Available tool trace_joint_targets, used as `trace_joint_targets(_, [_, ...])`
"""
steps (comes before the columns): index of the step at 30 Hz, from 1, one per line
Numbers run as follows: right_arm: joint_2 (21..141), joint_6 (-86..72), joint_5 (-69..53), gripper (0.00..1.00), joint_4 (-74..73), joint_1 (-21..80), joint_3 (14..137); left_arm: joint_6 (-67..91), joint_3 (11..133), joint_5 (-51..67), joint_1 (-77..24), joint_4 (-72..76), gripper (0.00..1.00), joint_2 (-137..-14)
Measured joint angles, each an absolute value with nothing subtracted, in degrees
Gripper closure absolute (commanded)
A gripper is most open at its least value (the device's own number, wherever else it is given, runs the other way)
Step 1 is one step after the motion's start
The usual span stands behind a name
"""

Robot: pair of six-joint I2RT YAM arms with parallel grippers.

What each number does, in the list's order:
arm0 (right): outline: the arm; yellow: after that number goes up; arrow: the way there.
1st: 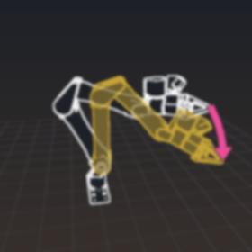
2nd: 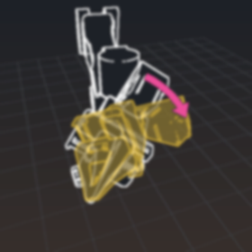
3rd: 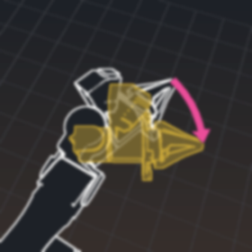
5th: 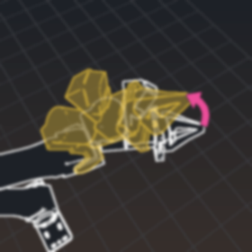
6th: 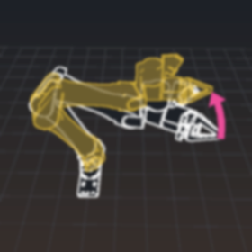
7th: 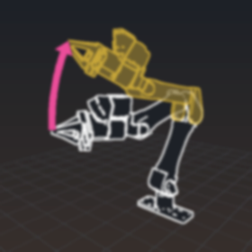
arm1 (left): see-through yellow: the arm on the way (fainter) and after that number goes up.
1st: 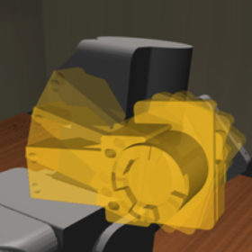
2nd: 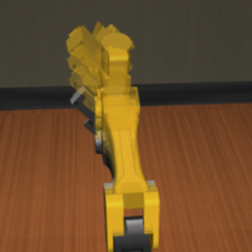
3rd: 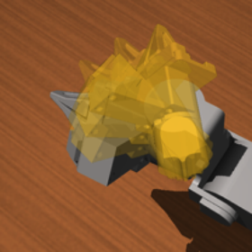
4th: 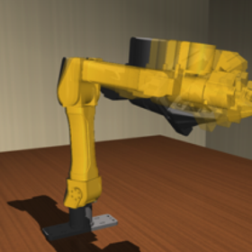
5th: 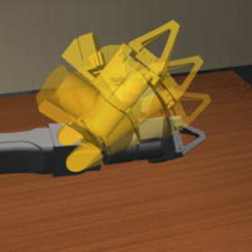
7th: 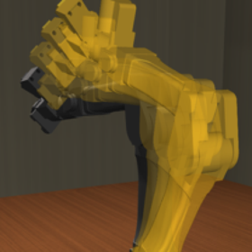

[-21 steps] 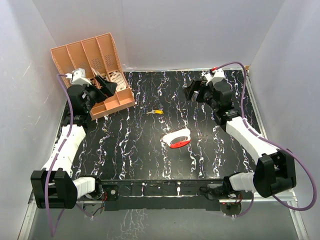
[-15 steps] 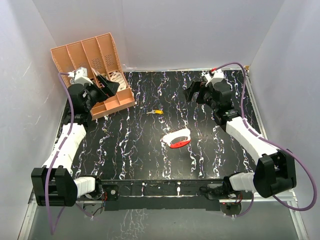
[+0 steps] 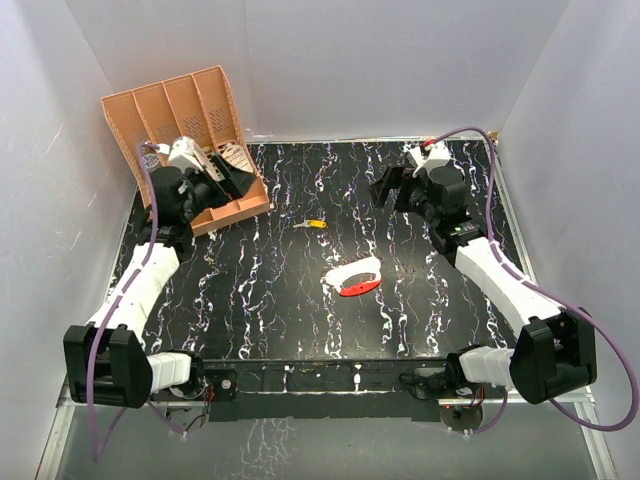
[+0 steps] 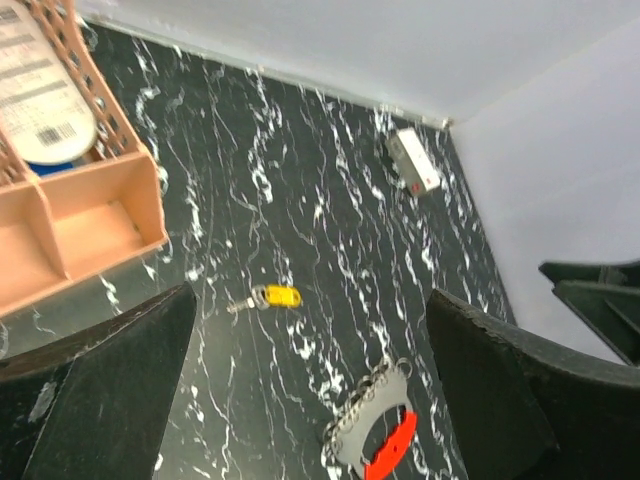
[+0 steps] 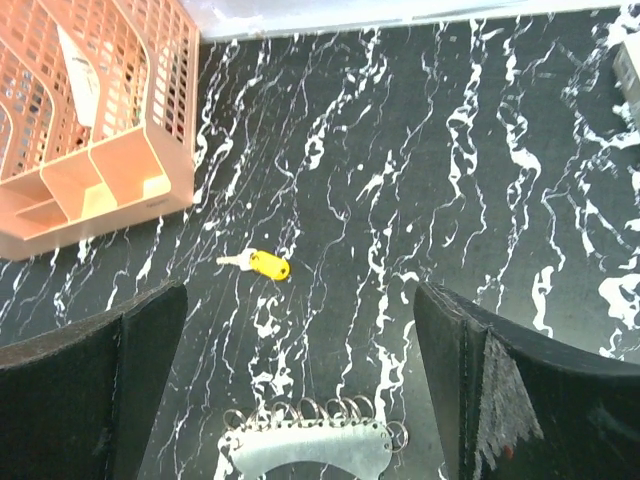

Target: Put the keys on the keyring

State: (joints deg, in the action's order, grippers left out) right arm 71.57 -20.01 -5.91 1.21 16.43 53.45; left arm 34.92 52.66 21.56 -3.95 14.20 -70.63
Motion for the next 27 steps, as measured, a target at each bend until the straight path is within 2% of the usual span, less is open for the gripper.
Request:
trace_joint_targets(5, [74.1, -19.9, -7.3, 0.09, -2.1, 17.6, 53.4, 30.1, 53.1, 15.9, -14.3, 8.1, 0.08, -70.6])
trace_joint_targets(9, [74.9, -19.4, -7.4, 0.19, -4.3, 21.8, 51.2, 27.6, 52.6, 12.4, -22.0, 6.5, 0.18, -70.9])
trace_joint_targets(11, [75.3, -18.9, -7.5, 0.26, -5.3, 23.9, 50.5, 27.2, 51.7, 11.4, -23.5, 6.6, 0.22, -71.2])
trace_joint_targets(14, [75.9, -18.2, -7.9, 0.29, -5.8, 25.7, 49.4, 27.0, 49.6, 10.1, -23.5, 7.8, 0.24, -71.7])
trace_joint_targets(17, [76.9, -17.9, -8.0, 0.31, -5.5, 27.2, 48.1, 27.1, 47.9, 9.1, -23.4, 7.9, 0.21, -72.4])
trace_joint_targets(19, [78.1, -17.6, -7.8, 0.38, -5.7, 28.1, 47.9, 27.0, 47.9, 8.8, -23.4, 7.7, 0.14, -73.3])
trace_joint_targets(24, [83.5, -15.8, -7.5, 0.49, -6.6, 30.4, 49.1, 26.7, 47.9, 7.3, -23.4, 6.2, 0.07, -73.7])
trace_joint_targets(25, [84.9, -15.4, -7.5, 0.5, -7.0, 31.0, 49.8, 26.5, 47.9, 7.0, -23.4, 5.8, 0.02, -73.7])
trace_joint_targets(27, [86.9, -15.1, -7.4, 0.5, -7.4, 32.3, 50.6, 26.2, 47.9, 6.5, -23.4, 5.2, 0.01, -73.7])
